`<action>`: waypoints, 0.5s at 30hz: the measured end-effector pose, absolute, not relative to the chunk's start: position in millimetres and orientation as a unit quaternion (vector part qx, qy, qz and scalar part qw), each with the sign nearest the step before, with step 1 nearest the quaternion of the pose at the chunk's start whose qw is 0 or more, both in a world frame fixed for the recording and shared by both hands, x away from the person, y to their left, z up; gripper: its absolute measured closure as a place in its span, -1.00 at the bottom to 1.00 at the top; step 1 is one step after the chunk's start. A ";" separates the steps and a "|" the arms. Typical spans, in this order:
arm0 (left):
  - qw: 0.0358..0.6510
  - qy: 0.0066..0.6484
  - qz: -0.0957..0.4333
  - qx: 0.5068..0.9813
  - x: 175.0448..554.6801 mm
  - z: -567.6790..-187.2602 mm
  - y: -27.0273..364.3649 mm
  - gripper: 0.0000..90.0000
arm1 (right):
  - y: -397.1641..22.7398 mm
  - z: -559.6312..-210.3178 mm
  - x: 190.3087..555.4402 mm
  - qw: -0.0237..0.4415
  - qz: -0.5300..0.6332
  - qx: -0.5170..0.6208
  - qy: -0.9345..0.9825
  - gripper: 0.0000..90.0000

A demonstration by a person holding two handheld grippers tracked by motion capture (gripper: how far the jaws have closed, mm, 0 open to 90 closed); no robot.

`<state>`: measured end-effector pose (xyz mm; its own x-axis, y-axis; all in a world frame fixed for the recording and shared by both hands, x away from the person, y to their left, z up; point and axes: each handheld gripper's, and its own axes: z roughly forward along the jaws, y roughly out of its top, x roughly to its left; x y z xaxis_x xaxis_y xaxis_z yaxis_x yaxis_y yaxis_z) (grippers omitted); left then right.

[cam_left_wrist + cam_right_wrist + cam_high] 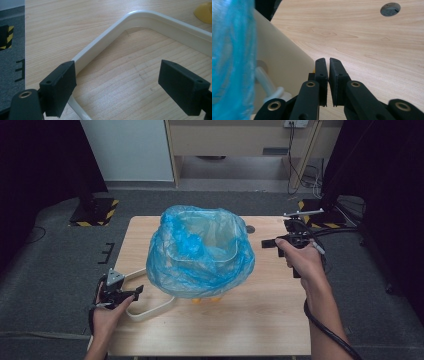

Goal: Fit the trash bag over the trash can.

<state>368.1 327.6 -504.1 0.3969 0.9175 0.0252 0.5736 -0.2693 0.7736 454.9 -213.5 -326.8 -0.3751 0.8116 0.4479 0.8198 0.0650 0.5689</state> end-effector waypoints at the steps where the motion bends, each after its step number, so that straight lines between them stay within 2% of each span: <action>1: 0.351 0.492 0.245 0.758 368.0 -504.1 327.7 -0.69 | -214.4 -329.2 454.9 0.004 -0.394 -0.560 -0.729 0.86; 15: 0.349 0.492 0.245 0.759 367.9 -505.5 328.6 -0.69 | -226.0 -363.1 453.2 0.010 -0.387 -0.572 -0.723 0.54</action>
<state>367.9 328.6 -505.5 0.3969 0.9174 0.0287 0.5758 -0.2732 0.7706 453.2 -226.0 -363.1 -0.3462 0.8190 0.4575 0.8352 0.0469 0.5480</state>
